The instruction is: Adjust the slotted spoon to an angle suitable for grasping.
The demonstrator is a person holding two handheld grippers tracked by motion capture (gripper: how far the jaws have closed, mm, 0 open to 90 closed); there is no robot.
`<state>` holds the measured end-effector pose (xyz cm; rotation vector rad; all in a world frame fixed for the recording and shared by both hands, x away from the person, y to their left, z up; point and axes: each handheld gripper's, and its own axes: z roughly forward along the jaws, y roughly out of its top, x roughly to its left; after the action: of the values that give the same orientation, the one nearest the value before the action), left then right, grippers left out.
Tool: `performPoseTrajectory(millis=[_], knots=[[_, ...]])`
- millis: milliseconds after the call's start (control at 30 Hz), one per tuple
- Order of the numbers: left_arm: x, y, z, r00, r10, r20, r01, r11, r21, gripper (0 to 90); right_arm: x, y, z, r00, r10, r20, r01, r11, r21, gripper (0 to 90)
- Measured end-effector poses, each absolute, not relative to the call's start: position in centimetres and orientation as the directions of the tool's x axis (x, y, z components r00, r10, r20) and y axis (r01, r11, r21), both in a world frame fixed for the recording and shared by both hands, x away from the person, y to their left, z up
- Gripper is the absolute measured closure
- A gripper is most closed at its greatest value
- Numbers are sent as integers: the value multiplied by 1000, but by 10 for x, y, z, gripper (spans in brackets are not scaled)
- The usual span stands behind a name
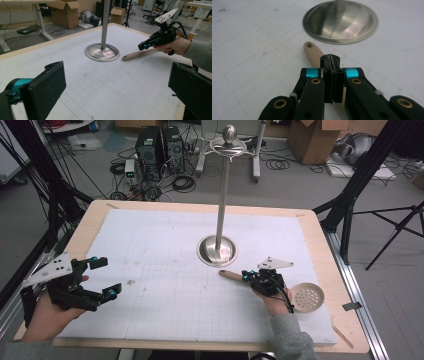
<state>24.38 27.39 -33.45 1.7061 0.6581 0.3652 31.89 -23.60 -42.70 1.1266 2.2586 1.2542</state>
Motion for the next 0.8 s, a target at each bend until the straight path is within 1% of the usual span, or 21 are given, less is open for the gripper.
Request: performPoseTrajectory(millis=[33,67,133,233,400,533,633,800], knots=[[244,273,-335,794,599,-105,229,-135,964,18,318,-240,-427,-625,774,106,493,286,822,900],[245,272,-335,797,594,-107,231,-135,964,18,316,-251,-427,-595,791,143,520,242,819,900],[246,271,-336,799,591,-109,232,-136,963,18,317,-254,-428,-585,799,139,523,240,818,900],[247,269,-336,803,585,-111,236,-142,961,18,317,-266,-432,-528,834,158,566,207,798,900],[249,267,-338,803,585,-112,239,-144,960,18,316,-274,-435,-458,879,130,607,203,768,900],[249,266,-338,804,584,-114,241,-145,960,18,314,-277,-437,-448,881,155,623,183,760,900],[250,266,-337,804,584,-116,241,-140,960,18,313,-278,-440,-453,880,143,626,200,753,900],[252,264,-338,807,579,-115,240,-145,960,18,313,-279,-441,-426,896,122,639,203,742,900]])
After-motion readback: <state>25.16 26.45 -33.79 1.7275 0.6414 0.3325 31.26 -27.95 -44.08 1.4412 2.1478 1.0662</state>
